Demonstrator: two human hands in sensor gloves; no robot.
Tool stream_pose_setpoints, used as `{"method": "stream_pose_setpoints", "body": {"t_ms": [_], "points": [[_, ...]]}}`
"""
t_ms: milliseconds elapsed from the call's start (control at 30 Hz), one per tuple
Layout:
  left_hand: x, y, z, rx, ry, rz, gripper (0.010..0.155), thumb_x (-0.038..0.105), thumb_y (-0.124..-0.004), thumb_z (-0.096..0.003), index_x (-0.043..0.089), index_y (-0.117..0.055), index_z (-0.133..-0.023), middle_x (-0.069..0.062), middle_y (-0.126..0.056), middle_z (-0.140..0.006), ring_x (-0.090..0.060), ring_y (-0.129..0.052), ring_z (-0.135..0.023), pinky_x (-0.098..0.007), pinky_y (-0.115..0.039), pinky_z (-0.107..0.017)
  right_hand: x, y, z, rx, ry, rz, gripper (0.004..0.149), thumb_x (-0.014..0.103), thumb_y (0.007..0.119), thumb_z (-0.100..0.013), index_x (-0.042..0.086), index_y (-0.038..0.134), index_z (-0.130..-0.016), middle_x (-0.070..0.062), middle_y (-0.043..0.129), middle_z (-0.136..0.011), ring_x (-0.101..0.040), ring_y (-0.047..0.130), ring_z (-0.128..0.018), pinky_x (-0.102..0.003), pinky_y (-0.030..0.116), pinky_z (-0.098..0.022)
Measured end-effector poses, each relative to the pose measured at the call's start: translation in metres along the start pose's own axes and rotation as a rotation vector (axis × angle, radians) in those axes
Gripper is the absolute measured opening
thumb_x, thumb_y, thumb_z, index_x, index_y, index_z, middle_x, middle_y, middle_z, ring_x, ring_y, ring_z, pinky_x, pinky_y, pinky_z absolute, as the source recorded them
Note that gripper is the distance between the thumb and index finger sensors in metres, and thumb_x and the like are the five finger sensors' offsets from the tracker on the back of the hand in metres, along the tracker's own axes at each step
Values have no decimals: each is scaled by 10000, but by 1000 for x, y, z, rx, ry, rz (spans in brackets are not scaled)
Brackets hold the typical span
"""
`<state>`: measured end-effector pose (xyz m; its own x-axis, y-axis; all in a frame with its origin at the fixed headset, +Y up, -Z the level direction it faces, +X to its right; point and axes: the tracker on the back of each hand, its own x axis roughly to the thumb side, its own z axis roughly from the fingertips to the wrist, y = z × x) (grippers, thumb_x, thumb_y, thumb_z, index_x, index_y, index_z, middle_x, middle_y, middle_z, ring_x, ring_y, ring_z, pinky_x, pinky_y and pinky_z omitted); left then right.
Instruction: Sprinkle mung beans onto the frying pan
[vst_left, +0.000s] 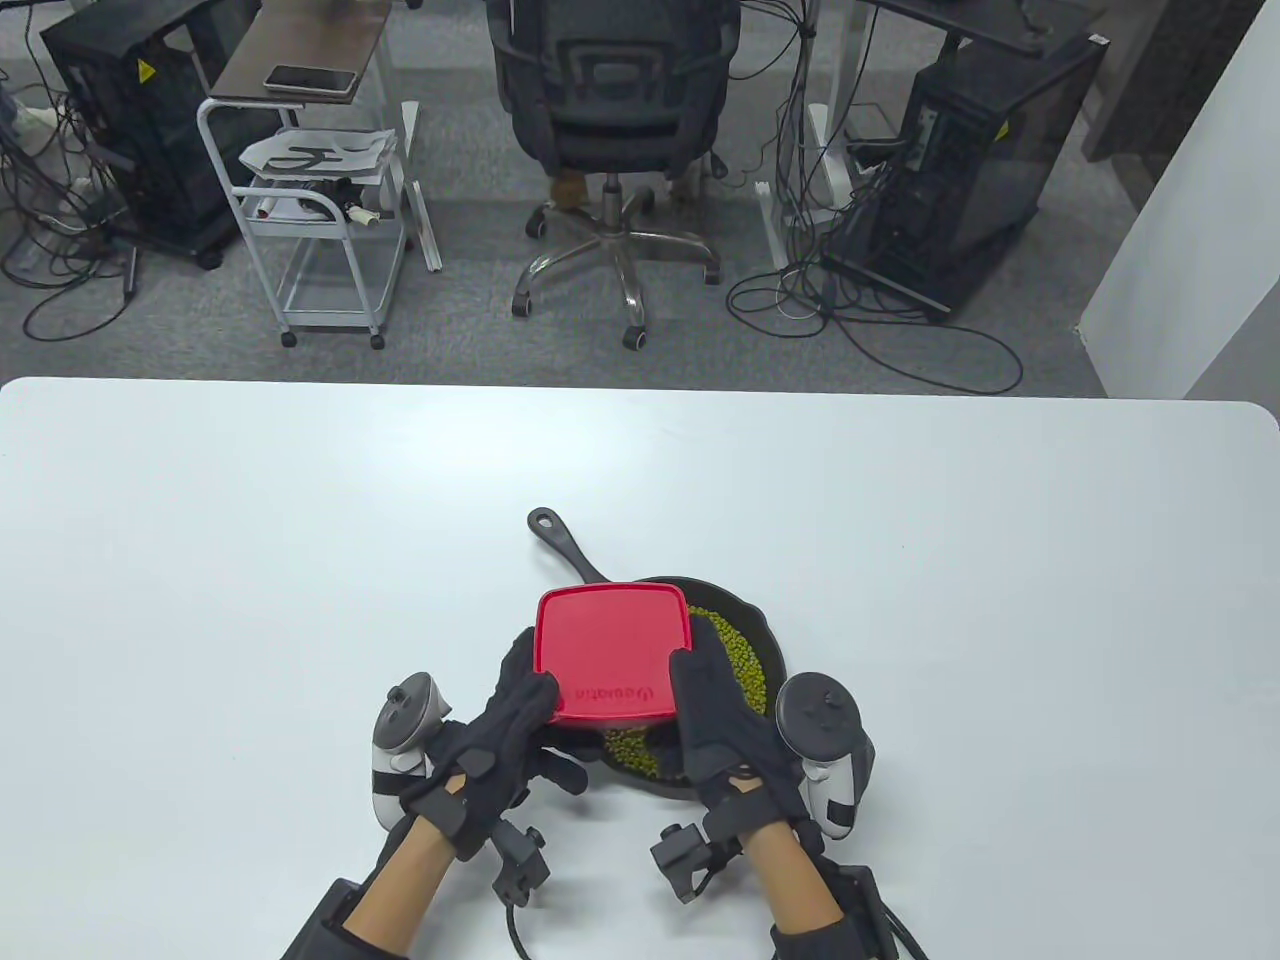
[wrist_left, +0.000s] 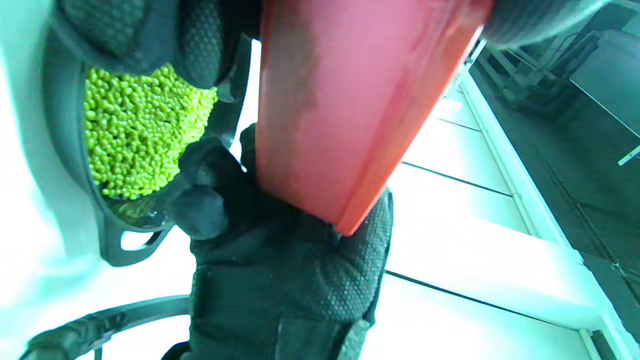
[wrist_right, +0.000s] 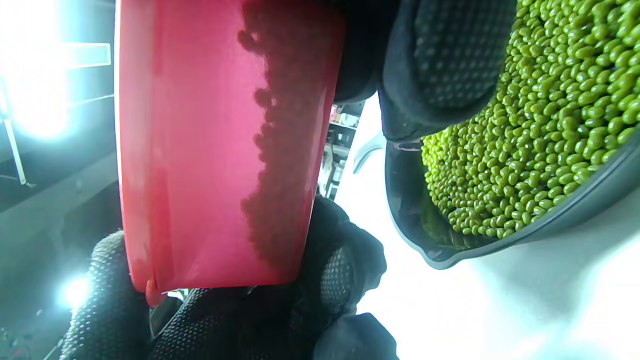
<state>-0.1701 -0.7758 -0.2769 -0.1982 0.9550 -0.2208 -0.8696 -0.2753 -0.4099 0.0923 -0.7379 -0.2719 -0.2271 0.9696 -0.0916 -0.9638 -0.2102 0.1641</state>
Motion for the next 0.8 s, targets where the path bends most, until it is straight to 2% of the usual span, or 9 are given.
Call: {"method": "stream_pose_setpoints", "body": {"t_ms": [133, 400, 467, 800], "points": [[3, -3, 0, 16, -47, -83, 968, 765, -674, -454, 301, -56, -1036, -197, -590, -947, -376, -849, -661, -462, -850, -385, 1, -1, 1, -2, -12, -4, 717, 644, 464, -608, 234, 310, -1175, -204, 799, -872, -467, 891, -598, -381, 846, -361], [11, -10, -1, 94, -159, -172, 1011, 806, -675, -383, 269, -105, -1023, -185, -722, -777, -228, -914, -335, -375, -880, -158, 7, -3, 4, -8, -56, -6, 710, 625, 448, -613, 210, 326, -1175, -220, 810, -829, -451, 912, -555, -362, 851, -327], [9, -11, -1, 91, -165, -178, 1004, 805, -658, -379, 274, -95, -1020, -179, -725, -768, -211, -909, -311, -366, -879, -140, 9, -3, 5, -36, -74, 26, 708, 623, 444, -614, 205, 334, -1175, -220, 814, -820, -445, 919, -544, -352, 855, -319], [9, -11, 0, 192, -226, -225, 961, 782, -640, -362, 268, -174, -1028, -154, -798, -667, -151, -889, -164, -354, -871, -29, 6, -1, 4, -19, -66, 7, 717, 617, 431, -612, 180, 334, -1172, -218, 818, -807, -437, 929, -532, -340, 860, -311]]}}
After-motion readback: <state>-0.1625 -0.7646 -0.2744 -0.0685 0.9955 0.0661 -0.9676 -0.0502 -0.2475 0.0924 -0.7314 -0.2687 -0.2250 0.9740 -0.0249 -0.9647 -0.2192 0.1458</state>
